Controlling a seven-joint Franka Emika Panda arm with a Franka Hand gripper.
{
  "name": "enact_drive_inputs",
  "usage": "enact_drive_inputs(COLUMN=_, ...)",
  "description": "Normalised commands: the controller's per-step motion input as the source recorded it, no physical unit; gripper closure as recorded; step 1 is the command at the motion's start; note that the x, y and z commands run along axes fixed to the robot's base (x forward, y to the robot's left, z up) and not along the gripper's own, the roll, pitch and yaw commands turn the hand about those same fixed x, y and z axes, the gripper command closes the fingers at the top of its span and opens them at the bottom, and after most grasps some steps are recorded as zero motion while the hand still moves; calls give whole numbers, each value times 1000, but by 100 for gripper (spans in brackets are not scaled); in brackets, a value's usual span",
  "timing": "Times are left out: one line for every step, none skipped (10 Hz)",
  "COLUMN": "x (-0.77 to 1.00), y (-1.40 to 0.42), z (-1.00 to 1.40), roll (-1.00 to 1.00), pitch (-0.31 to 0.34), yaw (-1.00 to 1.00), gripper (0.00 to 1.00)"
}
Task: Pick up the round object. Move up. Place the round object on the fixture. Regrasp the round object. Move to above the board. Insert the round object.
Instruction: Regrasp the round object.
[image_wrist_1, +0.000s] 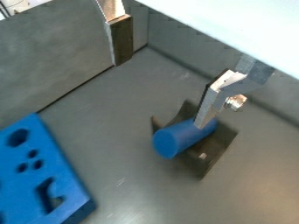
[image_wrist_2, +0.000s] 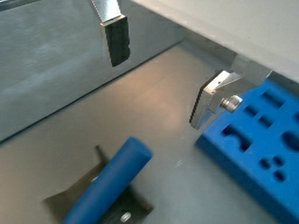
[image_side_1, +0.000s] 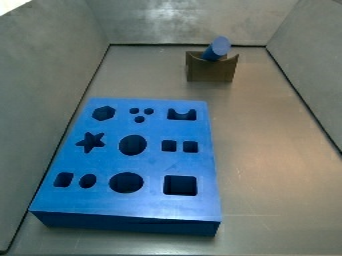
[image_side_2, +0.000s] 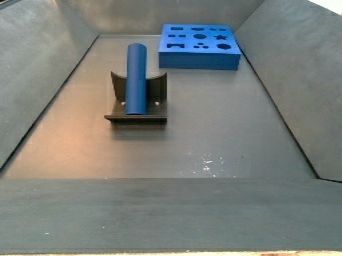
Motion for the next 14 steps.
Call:
enact_drive_inputs(x=12, y=-16, z=8, roll=1000, pitch=37, yaw=31, gripper=0)
enact_drive_inputs(x=17, y=-17, z=6, roll=1000, pitch=46, yaw=33, gripper=0)
enact_drive_inputs(x=25, y=-20, z=2, roll=1000, pitch=54, yaw=36, gripper=0)
enact_drive_inputs(x=35, y=-22, z=-1, roll=1000, pitch=59, yaw=37, gripper=0)
enact_drive_inputs(x=51, y=-25, z=-3, roll=1000, pitch=71, yaw=42, gripper=0)
enact_drive_inputs(x=63, y=-28, z=2, roll=1000, pitch=83, yaw=47, gripper=0)
enact_drive_inputs(x=78, y=-36, z=0, roll=1000, pitch=102, yaw=56, gripper=0)
enact_drive_inputs(x=92, y=-36, z=-4, roll=1000, pitch=120, yaw=64, gripper=0)
enact_drive_inputs(x=109, y=-42, z=-4, roll=1000, pitch=146, yaw=80, gripper=0)
enact_drive_inputs(x=112, y=-44, z=-7, roll=1000, pitch=161, yaw=92, gripper=0)
enact_drive_inputs(x=108, y=-49, z=-7, roll=1000, pitch=185, yaw=120, gripper=0)
enact_drive_inputs(x=104, y=-49, z=-6, roll=1000, pitch=204, yaw=150, gripper=0)
enact_drive_inputs(x=105, y=-51, z=-10, roll=1000, pitch=222, yaw=193, gripper=0)
enact_drive_inputs(x=109, y=-53, z=-12, roll=862, pitch=215, yaw=239, gripper=0)
